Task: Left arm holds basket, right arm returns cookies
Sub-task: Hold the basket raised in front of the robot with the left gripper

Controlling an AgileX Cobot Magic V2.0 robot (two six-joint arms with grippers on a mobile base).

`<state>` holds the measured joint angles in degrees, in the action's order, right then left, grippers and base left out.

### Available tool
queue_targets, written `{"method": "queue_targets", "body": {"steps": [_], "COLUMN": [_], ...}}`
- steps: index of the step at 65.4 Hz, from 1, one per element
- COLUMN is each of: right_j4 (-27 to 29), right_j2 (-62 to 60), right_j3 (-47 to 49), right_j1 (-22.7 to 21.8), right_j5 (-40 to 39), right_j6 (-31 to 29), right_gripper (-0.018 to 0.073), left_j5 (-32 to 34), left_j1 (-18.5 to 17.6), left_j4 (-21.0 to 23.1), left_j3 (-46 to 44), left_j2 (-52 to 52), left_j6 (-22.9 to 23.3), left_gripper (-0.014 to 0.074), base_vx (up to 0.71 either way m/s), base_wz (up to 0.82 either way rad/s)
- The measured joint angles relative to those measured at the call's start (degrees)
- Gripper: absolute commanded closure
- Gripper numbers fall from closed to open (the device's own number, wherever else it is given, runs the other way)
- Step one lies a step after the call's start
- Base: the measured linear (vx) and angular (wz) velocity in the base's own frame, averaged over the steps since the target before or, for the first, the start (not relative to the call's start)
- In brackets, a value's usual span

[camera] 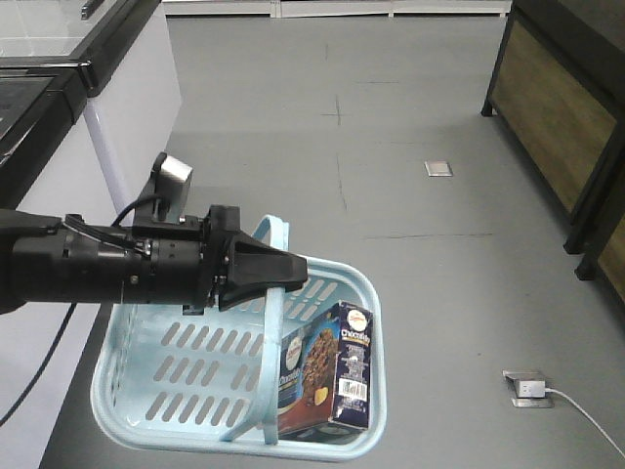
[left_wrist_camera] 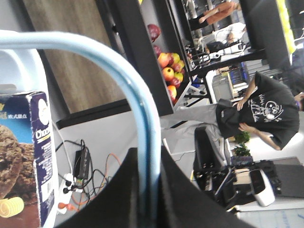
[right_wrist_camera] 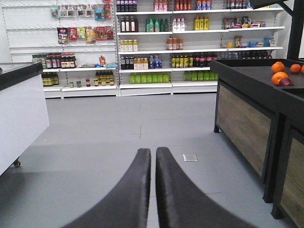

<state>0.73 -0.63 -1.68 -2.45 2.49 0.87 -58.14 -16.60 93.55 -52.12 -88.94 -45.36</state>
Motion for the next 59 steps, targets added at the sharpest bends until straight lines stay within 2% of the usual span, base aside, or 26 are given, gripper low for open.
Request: {"method": "queue_targets", "body": {"steps": [11, 31, 59], "right_j4": [0.00, 0.00, 0.00], "right_j2": [0.00, 0.00, 0.00], "right_j3": [0.00, 0.00, 0.00], "right_j1": [0.00, 0.00, 0.00], "right_j5": [0.00, 0.00, 0.00], "right_j6": [0.00, 0.00, 0.00], "right_gripper": [0.0566, 0.0566, 0.0566], "left_j5": [1.42, 4.50, 10.03], "left_j1": [-2.19, -6.84, -6.91], "left_j4": [0.32, 1.14, 1.47], "left_j3": [1.04, 0.98, 0.98], "left_j2": [0.00, 0.07, 0.07], "left_j6": [-2.38, -2.78, -2.78], "left_gripper": [0.0601, 0.0601, 0.0599], "base_vx": [0.00, 0.00, 0.00], "base_wz": [0.00, 0.00, 0.00]}}
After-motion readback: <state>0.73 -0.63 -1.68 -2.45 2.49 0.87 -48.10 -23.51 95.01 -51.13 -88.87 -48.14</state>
